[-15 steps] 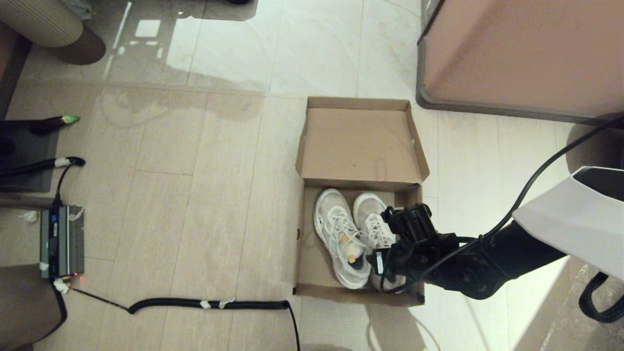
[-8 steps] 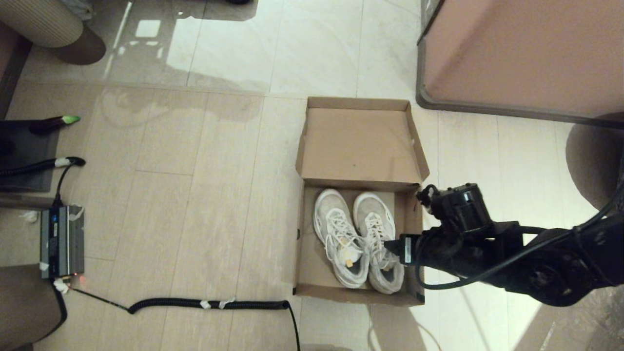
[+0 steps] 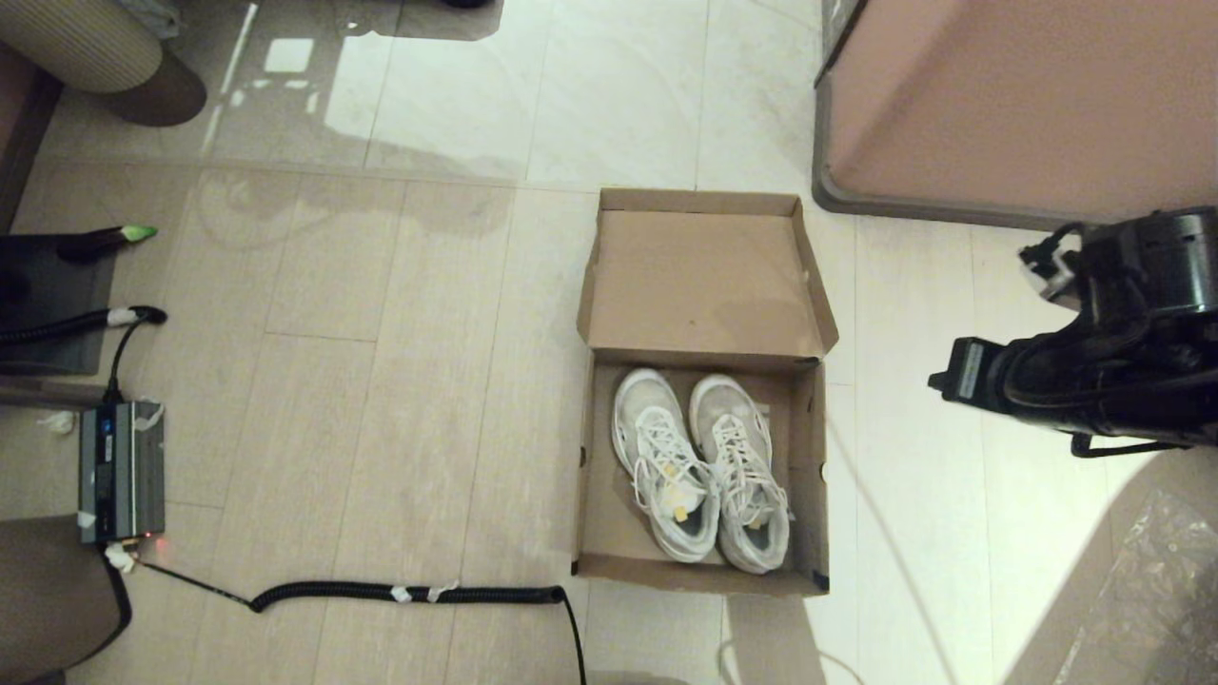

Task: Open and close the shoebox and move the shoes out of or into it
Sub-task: Put the shoes into the shoe box, then close the shoe box

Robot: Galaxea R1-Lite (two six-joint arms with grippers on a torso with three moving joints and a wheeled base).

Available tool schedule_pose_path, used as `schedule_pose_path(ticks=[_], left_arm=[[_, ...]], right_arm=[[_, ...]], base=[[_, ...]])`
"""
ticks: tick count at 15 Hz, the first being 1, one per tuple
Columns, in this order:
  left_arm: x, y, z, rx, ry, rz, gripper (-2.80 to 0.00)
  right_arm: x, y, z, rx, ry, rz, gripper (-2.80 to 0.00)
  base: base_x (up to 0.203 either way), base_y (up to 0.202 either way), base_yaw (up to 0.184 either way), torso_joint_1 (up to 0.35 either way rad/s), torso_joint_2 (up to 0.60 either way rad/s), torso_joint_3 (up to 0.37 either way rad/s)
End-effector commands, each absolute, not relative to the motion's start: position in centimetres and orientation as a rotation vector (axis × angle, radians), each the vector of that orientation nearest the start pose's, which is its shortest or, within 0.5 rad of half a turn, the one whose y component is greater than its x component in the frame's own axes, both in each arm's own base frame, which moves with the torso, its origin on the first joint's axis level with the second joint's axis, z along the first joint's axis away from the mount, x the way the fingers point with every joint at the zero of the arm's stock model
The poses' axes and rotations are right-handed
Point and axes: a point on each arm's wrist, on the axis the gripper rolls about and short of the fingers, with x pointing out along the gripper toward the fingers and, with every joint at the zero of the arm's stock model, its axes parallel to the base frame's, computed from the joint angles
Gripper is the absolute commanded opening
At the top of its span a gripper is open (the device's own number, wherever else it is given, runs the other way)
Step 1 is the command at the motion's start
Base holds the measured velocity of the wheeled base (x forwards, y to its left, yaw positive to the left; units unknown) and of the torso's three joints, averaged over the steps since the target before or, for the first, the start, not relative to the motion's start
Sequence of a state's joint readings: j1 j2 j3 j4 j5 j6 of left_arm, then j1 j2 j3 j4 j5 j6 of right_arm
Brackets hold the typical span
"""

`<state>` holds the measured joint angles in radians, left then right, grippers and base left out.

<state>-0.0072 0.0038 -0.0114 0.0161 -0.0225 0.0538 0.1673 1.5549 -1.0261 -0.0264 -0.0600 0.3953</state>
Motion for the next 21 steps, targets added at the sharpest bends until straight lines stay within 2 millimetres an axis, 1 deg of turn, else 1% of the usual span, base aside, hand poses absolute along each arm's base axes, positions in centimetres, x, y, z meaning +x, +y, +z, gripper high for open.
schedule_pose_path(ticks=[1, 2, 3, 4, 5, 7, 8, 9, 11, 12, 13, 14, 16, 18, 19, 20, 21], left_arm=[[-2.2, -0.1, 8.1, 0.061, 0.04, -0.04, -2.8], [-2.0, -0.1, 8.8, 0.062, 0.065, -0.057, -2.8], [-1.6, -0.1, 9.9, 0.062, 0.088, -0.084, -2.8], [-1.1, -0.2, 11.2, 0.06, 0.113, -0.103, -2.8], [0.0, -0.2, 12.8, 0.055, 0.159, -0.128, -2.8], [3.4, -0.5, 15.7, 0.026, 0.261, -0.19, -2.8], [5.8, -0.7, 16.6, 0.003, 0.319, -0.227, -2.8], [8.8, -1.0, 17.1, -0.025, 0.378, -0.263, -2.8], [14.9, -1.6, 16.8, -0.084, 0.463, -0.308, -2.8], [18.7, -2.0, 16.2, -0.121, 0.49, -0.324, -2.8], [22.2, -2.5, 15.5, -0.158, 0.507, -0.34, -2.8], [25.3, -3.2, 14.7, -0.19, 0.514, -0.357, -2.8], [31.4, -5.2, 13.2, -0.247, 0.49, -0.407, -2.8], [36.1, -7.9, 12.4, -0.302, 0.434, -0.465, -2.8], [37.7, -9.4, 12.2, -0.332, 0.409, -0.481, -2.8], [38.8, -10.8, 11.8, -0.364, 0.395, -0.482, -2.8], [39.8, -12.2, 11.9, -0.402, 0.361, -0.472, -2.8]], right_arm=[[28.7, 0.8, 23.4, 0.346, 0.486, -0.062, -2.8], [29.8, -0.4, 22.7, 0.336, 0.507, -0.084, -2.8], [30.5, -1.4, 22.4, 0.334, 0.515, -0.082, -2.8], [31.4, -1.7, 22.1, 0.339, 0.526, -0.07, -2.8], [32.4, -1.9, 21.6, 0.344, 0.539, -0.059, -2.8], [34.5, -2.1, 20.5, 0.355, 0.564, -0.044, -2.8], [35.7, -2.3, 19.9, 0.364, 0.575, -0.032, -2.8], [37.1, -2.4, 19.2, 0.37, 0.585, -0.026, -2.8], [39.5, -2.6, 18.4, 0.376, 0.582, -0.021, -2.8], [40.8, -2.8, 17.8, 0.389, 0.579, -0.017, -2.8], [42.0, -2.8, 17.5, 0.427, 0.574, 0.006, -2.8], [43.1, -2.9, 17.6, 0.483, 0.56, 0.034, -2.8], [45.7, -3.2, 17.7, 0.631, 0.52, 0.053, -2.8], [48.6, -3.4, 16.2, 0.729, 0.507, 0.052, -2.8], [49.7, -3.4, 15.3, 0.752, 0.509, 0.059, -2.8], [50.4, -3.3, 14.4, 0.775, 0.529, 0.084, -2.8], [50.7, -3.0, 13.6, 0.813, 0.564, 0.145, -2.8]], base=[[0.0, 0.0, 0.0, 0.0, 0.0, 0.0], [0.0, 0.0, 0.0, 0.0, 0.0, 0.0], [0.0, 0.0, 0.0, 0.0, 0.0, 0.0], [0.0, 0.0, 0.0, 0.0, 0.0, 0.0], [0.0, 0.0, 0.0, 0.0, 0.0, 0.0], [0.0, 0.0, 0.0, 0.0, 0.0, 0.0], [0.0, 0.0, 0.0, 0.0, 0.0, 0.0], [0.0, 0.0, 0.0, 0.0, 0.0, 0.0], [0.0, 0.0, 0.0, 0.0, 0.0, 0.0], [0.0, 0.0, 0.0, 0.0, 0.0, 0.0], [0.0, 0.0, 0.0, 0.0, 0.0, 0.0], [0.0, 0.0, 0.0, 0.0, 0.0, 0.0], [0.0, 0.0, 0.0, 0.0, 0.0, 0.0], [0.0, 0.0, 0.0, 0.0, 0.0, 0.0], [0.0, 0.0, 0.0, 0.0, 0.0, 0.0], [0.0, 0.0, 0.0, 0.0, 0.0, 0.0], [0.0, 0.0, 0.0, 0.0, 0.0, 0.0]])
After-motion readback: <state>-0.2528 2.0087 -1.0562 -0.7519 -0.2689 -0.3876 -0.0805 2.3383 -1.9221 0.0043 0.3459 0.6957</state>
